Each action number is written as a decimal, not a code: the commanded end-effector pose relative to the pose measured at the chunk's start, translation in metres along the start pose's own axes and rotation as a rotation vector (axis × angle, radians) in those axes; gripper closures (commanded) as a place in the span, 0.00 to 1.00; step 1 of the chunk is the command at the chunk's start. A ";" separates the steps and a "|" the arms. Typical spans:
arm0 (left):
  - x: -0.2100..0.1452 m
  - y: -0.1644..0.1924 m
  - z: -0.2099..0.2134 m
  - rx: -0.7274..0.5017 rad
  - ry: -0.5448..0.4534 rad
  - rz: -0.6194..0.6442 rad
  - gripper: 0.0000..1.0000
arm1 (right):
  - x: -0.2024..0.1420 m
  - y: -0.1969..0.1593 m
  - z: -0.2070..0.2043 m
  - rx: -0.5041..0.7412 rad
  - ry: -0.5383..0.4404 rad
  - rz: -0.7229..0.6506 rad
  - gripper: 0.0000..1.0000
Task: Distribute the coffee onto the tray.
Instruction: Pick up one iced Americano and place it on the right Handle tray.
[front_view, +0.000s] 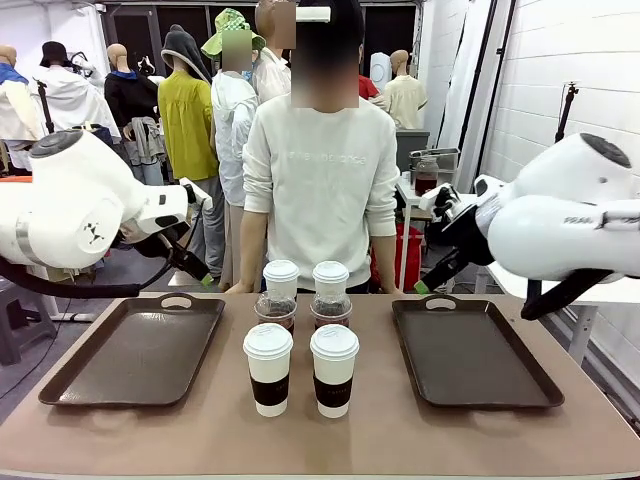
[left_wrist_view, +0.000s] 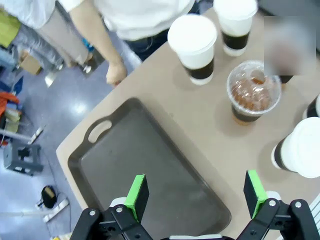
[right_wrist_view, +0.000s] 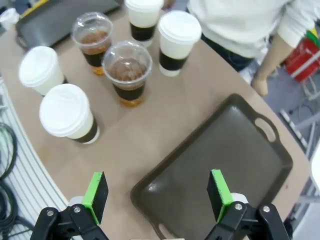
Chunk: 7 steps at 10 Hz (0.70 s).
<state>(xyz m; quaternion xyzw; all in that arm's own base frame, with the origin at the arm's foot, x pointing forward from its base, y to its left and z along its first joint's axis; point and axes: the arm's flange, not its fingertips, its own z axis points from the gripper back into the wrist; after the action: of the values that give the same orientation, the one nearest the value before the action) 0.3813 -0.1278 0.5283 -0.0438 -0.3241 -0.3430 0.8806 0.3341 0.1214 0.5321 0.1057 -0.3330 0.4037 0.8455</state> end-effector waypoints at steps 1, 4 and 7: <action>-0.011 0.011 0.016 -0.109 -0.109 -0.028 0.00 | -0.024 -0.008 0.014 0.125 -0.053 0.062 0.00; -0.012 0.017 0.041 -0.178 -0.237 -0.084 0.00 | -0.031 -0.019 0.023 0.204 -0.134 0.091 0.00; -0.017 0.021 0.052 -0.156 -0.293 -0.074 0.00 | -0.033 -0.025 0.021 0.270 -0.184 0.115 0.00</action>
<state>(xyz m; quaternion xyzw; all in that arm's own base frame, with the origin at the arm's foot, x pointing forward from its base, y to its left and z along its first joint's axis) 0.3560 -0.0917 0.5744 -0.1350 -0.4084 -0.3863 0.8159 0.3279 0.0748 0.5386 0.2161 -0.3568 0.4706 0.7775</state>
